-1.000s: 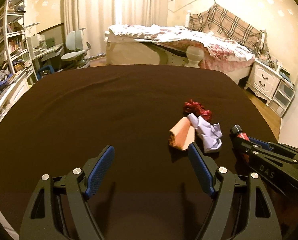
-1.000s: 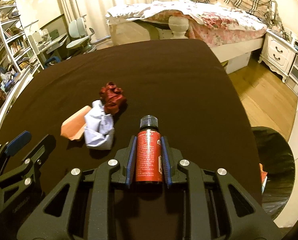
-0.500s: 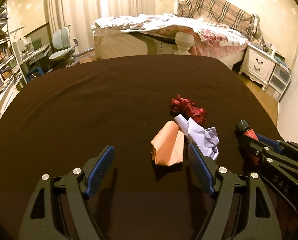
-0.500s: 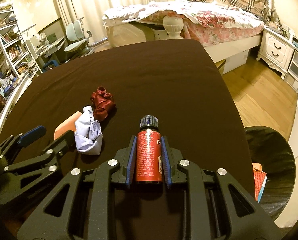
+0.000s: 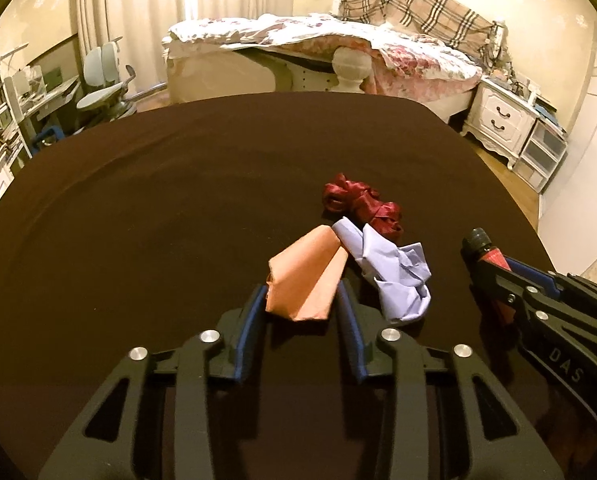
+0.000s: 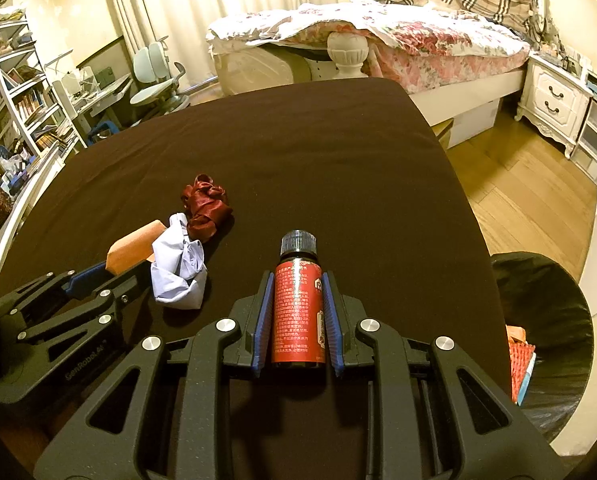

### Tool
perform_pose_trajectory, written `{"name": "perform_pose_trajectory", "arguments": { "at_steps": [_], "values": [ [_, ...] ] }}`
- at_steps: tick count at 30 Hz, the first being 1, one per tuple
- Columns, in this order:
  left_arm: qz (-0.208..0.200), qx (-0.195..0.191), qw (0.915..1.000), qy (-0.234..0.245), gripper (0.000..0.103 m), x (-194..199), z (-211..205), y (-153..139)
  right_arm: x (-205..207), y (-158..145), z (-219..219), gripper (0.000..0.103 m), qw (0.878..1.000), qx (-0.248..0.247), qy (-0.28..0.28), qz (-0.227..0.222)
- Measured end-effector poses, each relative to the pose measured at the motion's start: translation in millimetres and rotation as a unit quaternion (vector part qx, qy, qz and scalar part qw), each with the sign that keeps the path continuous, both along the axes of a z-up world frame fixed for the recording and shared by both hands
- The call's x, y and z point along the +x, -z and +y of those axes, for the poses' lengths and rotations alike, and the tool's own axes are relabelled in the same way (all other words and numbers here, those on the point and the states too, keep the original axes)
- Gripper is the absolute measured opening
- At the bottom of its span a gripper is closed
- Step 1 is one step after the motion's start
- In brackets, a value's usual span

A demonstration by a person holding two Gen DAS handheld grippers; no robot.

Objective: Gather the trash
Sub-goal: 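Grasp the orange paper cone with the left gripper while the right gripper holds the red bottle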

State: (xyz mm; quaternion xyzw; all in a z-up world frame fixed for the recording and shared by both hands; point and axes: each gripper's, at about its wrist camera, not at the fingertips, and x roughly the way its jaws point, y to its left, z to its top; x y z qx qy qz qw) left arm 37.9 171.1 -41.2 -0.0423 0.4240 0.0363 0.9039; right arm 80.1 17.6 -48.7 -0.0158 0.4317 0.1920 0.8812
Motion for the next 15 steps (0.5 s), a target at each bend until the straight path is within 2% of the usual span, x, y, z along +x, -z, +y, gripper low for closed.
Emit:
{"name": "perform_pose_trajectory", "arguments": {
  "at_steps": [8, 15],
  "values": [
    [-0.011, -0.021, 0.9997, -0.008, 0.033, -7.0, 5.9, -2.7, -0.3, -1.1, -0.3, 0.024, 1.0, 0.001, 0.001, -0.001],
    [-0.024, -0.024, 0.9992, -0.023, 0.033, -25.0, 6.5, -6.5, -6.7, -6.1, -7.9, 0.024, 1.0, 0.004, 0.002, -0.007]
  ]
}}
